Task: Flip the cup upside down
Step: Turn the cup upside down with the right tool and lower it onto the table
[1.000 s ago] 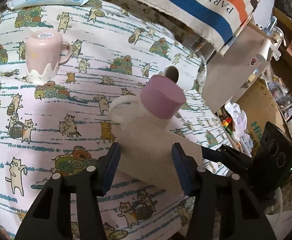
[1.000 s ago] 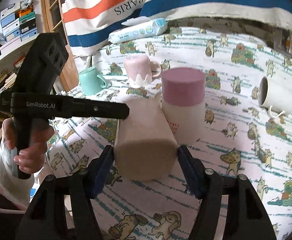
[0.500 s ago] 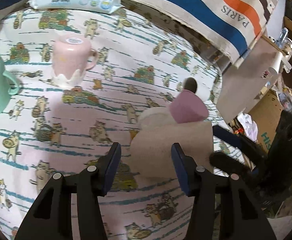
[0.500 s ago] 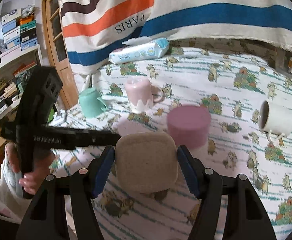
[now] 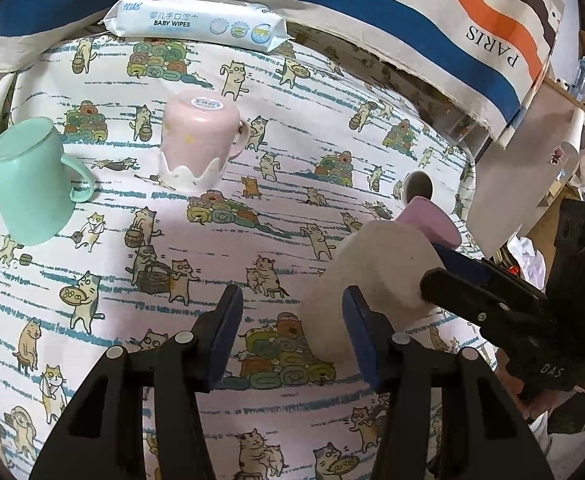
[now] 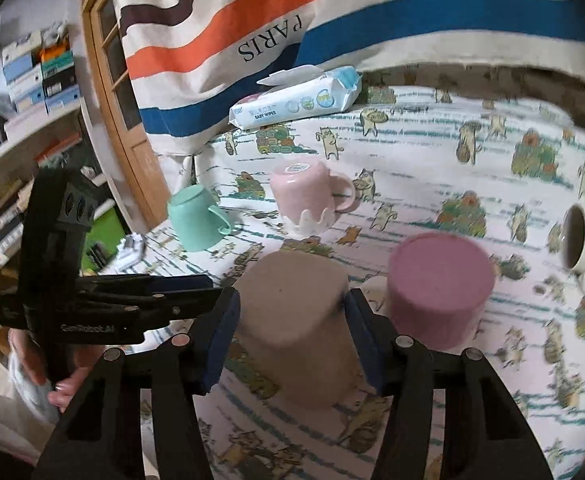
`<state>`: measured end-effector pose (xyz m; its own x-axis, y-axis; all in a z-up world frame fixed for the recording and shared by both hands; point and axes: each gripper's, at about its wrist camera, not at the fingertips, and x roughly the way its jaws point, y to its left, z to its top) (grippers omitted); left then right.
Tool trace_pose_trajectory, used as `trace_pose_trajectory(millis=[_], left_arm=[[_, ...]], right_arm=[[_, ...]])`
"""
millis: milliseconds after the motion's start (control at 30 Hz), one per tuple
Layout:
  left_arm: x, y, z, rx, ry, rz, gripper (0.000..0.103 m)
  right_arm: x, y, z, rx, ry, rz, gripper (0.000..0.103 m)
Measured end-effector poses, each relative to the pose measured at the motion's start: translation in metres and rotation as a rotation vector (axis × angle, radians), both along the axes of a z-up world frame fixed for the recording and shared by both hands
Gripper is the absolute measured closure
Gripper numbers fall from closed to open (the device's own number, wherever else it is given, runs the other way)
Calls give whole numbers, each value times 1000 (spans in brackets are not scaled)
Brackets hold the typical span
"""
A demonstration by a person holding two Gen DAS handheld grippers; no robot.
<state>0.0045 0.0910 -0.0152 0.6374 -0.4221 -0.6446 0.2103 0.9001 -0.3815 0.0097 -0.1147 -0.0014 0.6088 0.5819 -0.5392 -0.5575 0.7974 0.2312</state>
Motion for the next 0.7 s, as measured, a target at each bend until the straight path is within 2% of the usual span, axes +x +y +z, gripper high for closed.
trace_pose_trajectory(millis=[267, 333, 400, 533, 600, 667, 700], left_arm=[[-6, -7, 5, 4, -32, 6, 51], [-10, -9, 10, 20, -56, 21, 45], [-17, -14, 17, 59, -102, 50, 27], [-32, -28, 34, 141, -208, 83, 15], [-39, -36, 40, 166, -254, 95, 3], [-44, -45, 45, 179, -297, 97, 2], [-46, -50, 47, 192, -311, 97, 0]], right_arm=[[-6, -3, 1, -25, -26, -44, 46], [-9, -5, 3, -43, -40, -56, 46], [-13, -7, 5, -54, -55, -76, 43], [-23, -22, 16, -43, -111, -137, 36], [-29, -33, 23, -31, -143, -175, 30], [-34, -44, 28, -28, -179, -225, 22], [-38, -52, 31, -30, -207, -261, 20]])
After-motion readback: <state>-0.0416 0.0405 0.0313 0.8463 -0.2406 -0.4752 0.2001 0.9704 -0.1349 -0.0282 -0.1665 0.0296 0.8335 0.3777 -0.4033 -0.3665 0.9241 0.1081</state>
